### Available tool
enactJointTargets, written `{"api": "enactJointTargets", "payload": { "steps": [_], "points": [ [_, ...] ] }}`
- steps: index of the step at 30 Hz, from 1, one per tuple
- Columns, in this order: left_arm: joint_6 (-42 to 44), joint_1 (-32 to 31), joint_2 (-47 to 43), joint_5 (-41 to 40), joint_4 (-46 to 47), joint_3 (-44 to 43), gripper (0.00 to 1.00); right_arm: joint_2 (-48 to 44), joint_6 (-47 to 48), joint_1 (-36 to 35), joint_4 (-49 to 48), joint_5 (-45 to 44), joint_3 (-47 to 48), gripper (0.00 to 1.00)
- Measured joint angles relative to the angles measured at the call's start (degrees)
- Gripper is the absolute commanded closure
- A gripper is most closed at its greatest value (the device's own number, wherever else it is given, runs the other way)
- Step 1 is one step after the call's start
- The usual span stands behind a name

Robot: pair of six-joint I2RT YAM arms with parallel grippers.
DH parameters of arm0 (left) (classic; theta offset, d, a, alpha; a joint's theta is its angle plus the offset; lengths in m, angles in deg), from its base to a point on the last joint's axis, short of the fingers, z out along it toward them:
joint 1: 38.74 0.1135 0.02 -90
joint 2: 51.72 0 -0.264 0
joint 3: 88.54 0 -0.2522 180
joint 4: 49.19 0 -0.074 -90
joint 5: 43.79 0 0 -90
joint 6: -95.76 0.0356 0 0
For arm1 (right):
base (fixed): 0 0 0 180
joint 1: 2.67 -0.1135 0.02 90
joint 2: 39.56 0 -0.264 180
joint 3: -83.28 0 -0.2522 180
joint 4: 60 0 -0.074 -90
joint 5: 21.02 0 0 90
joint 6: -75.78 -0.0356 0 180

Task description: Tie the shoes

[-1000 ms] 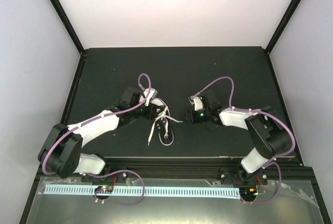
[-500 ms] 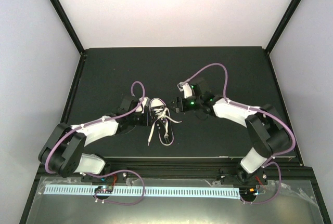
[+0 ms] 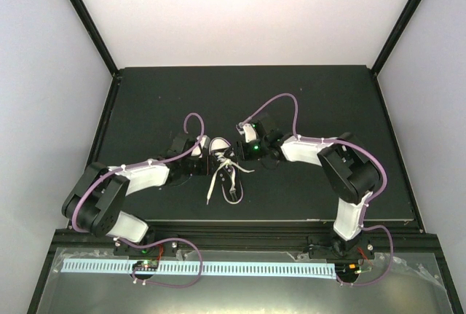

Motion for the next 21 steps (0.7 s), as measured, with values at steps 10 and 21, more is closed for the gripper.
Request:
{"api": "enactJointTargets", "payload": {
  "steps": [10,21],
  "points": [
    [-0.2,0.4,0.3,-0.2,0.2,-0.1,0.98,0.1,-1.4,-0.2,-1.8,1.2,0.1,0.91],
    [-0.2,0.4,-1.3,-2.1,-0.2,0.0,0.98,-0.6,-2.2,-0.2,-2.3,-2.0,-0.2,0.99]
  ]
}}
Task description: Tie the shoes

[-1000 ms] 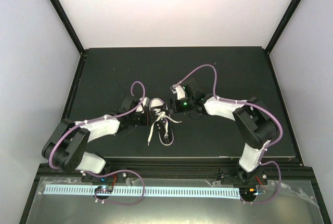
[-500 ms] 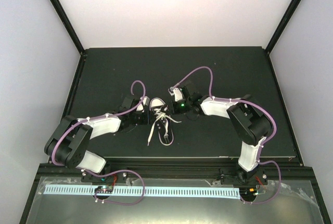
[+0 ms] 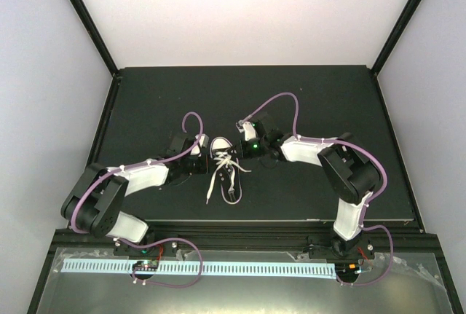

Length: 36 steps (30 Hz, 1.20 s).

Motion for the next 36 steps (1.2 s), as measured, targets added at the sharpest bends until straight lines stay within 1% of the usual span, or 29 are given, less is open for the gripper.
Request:
{"api": "enactJointTargets", "payload": {
  "steps": [8,12,20,30,36],
  "points": [
    [-0.4,0.8,-5.7,-2.8,-0.7,3.4,0.98,-3.5,-0.5,0.9,-0.2,-4.3,-2.9,0.98],
    [-0.8,0.9,-7.2,-3.1,-1.1,5.4,0.98,-4.6,-0.5,1.6,-0.2,-5.2,-4.3,0.98],
    [-1.8,2.1,-10.3,-4.6,-2.8,6.6,0.98,-6.7,-0.5,2.7,-0.1,-8.2,-7.7,0.98],
    [-4.1,3.5,-11.0,-4.6,-2.2,9.0,0.98,-7.6,-0.5,3.8,-0.7,-8.8,-11.2,0.98],
    [-5.0,4.0,-11.2,-4.6,-1.9,9.4,0.99,-7.6,-0.3,3.8,-1.4,-8.7,-11.5,0.98]
  ]
}}
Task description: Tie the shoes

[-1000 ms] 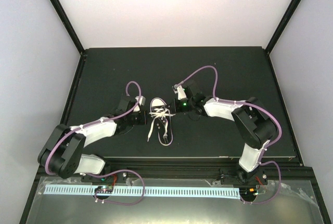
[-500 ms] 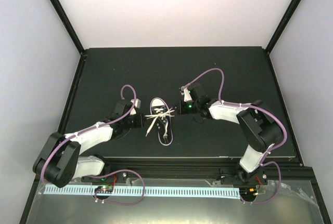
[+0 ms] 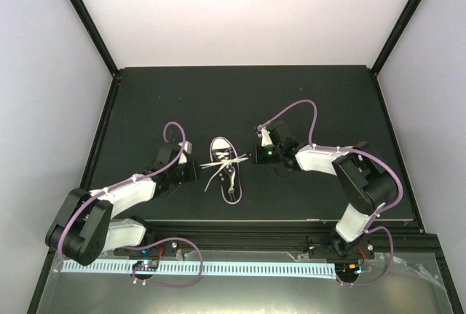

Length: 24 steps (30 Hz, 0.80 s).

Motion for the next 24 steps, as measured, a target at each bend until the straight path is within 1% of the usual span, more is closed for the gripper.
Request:
{"api": "enactJointTargets", "payload": {
  "steps": [5,6,7,8,9,10,11,12,13,15,18,21,24],
  "points": [
    [-0.2,0.6,-1.0,0.1,0.0,0.2,0.98,-0.5,0.9,0.0,0.2,0.2,0.0,0.98],
    [-0.2,0.7,-1.3,0.3,0.0,0.2,0.90,-0.7,1.2,0.2,0.3,0.6,0.1,0.92],
    [0.0,0.8,-1.6,0.6,0.0,0.3,0.67,-0.9,1.5,0.3,0.5,1.0,0.2,0.82],
    [0.4,0.9,-1.8,0.6,-0.1,0.3,0.46,-1.1,2.1,0.5,1.1,1.4,0.6,0.69],
    [1.1,1.2,-2.1,0.5,-0.6,0.3,0.33,-1.2,2.5,0.9,1.7,1.4,1.0,0.53],
    [1.7,1.7,-2.3,0.5,-1.1,0.2,0.24,-1.3,3.2,1.5,2.3,1.5,1.4,0.39],
    [2.4,2.0,-2.4,0.6,-1.7,0.1,0.19,-1.6,3.9,2.1,2.9,1.7,1.8,0.30],
    [3.1,2.1,-2.8,0.6,-2.3,-0.1,0.14,-2.3,4.4,2.6,3.8,1.8,2.1,0.23],
    [3.9,2.3,-3.4,0.7,-3.4,-0.7,0.10,-3.2,5.1,3.1,4.6,1.7,2.2,0.19],
    [5.7,2.3,-4.6,0.9,-5.2,-2.9,0.06,-5.5,6.6,3.2,6.9,1.3,3.0,0.09],
    [8.5,2.3,-5.6,1.4,-6.7,-8.5,0.05,-9.5,8.7,3.1,10.3,0.0,5.2,0.01],
    [10.9,2.3,-5.0,2.5,-7.0,-14.6,0.05,-12.6,10.8,3.4,12.9,-2.1,8.1,0.00],
    [12.7,2.6,-3.6,3.0,-7.4,-18.7,0.01,-13.9,12.4,4.5,14.7,-3.7,10.0,0.00]
  ]
}}
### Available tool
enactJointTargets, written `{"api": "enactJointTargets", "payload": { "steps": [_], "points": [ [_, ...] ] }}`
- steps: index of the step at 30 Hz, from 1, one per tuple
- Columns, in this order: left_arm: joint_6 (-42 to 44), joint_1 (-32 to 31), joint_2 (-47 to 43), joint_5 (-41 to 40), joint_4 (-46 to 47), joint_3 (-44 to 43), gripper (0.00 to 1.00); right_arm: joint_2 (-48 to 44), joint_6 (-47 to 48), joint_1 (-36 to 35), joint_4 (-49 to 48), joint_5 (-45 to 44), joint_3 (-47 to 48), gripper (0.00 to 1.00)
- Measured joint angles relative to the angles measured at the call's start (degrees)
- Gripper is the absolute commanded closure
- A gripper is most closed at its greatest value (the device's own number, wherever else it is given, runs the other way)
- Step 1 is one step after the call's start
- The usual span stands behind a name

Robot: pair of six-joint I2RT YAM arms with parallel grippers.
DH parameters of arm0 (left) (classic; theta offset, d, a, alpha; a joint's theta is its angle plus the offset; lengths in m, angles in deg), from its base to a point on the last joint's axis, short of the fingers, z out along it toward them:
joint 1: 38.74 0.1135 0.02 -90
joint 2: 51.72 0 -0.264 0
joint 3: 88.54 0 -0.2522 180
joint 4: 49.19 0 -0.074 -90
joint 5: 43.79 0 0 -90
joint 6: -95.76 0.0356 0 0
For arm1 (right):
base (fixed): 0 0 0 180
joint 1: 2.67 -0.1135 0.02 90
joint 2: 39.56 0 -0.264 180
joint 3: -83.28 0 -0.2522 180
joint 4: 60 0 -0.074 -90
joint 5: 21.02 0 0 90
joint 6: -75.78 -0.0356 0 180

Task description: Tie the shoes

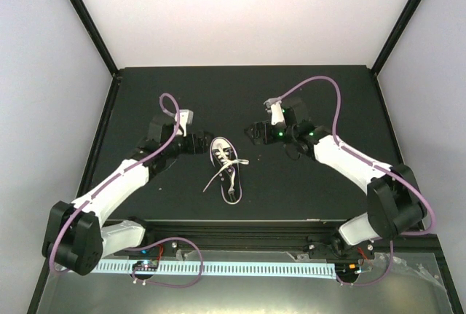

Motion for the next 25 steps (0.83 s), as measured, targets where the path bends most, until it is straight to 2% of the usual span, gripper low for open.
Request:
{"api": "enactJointTargets", "payload": {
  "steps": [4,10,13,15,19,25],
  "points": [
    [0.8,4.4,1.4,1.3,0.1,-1.4,0.01,-0.6,1.3,6.0,2.3,-0.8,0.2,0.00],
    [-0.9,23.9,1.3,4.2,4.7,2.7,0.01,-7.1,1.9,23.3,2.1,-2.0,-5.6,0.00],
    [-1.6,31.0,-2.2,1.3,8.5,8.9,0.01,-13.6,1.2,32.4,-0.7,-5.1,-11.9,0.00],
    [-1.0,31.8,-5.9,-3.1,11.0,13.3,0.01,-18.0,1.0,34.7,-2.9,-9.7,-16.2,0.00],
    [1.4,31.6,-9.2,-8.5,19.2,20.0,0.01,-24.7,1.5,34.5,-10.7,-17.4,-24.4,0.00],
    [5.4,30.8,-2.5,-10.7,28.2,21.7,0.01,-27.1,3.2,34.5,-22.1,-25.6,-32.0,0.00]
  ]
}}
